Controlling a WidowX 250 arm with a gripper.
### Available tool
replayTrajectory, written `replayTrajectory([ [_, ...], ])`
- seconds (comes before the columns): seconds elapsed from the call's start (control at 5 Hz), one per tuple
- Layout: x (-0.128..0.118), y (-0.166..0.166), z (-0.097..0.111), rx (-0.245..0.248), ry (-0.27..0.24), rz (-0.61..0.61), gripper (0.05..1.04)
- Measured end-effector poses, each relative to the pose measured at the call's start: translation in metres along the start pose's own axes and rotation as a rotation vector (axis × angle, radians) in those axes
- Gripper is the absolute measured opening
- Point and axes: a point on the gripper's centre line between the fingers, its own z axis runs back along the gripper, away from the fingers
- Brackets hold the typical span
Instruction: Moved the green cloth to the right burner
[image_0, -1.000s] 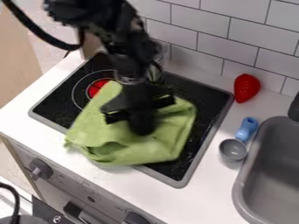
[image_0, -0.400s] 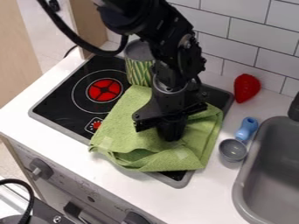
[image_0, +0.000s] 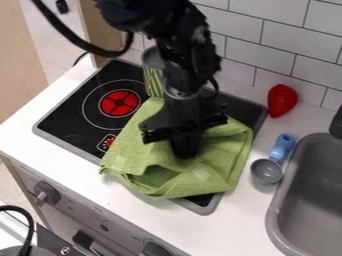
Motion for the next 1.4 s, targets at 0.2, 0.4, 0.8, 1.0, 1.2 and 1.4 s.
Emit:
replayTrajectory([
  [0.2,0.009,0.007,0.012,-0.007,-0.025,-0.010,0.052],
  [0.4,0.013,0.008,0.028,-0.039,-0.014,-0.016,0.052],
  [0.8,-0.007,0.004,0.051,-0.049,0.102,-0.008,0.052],
  [1.0,-0.027,-0.005,0.057,-0.040,0.127,-0.039,0.052],
  [1.2,-0.038,-0.005,0.062,-0.039,0.124,-0.067,0.052],
  [1.4,-0.021,-0.014,0.081,-0.059,0.105,-0.086,0.052],
])
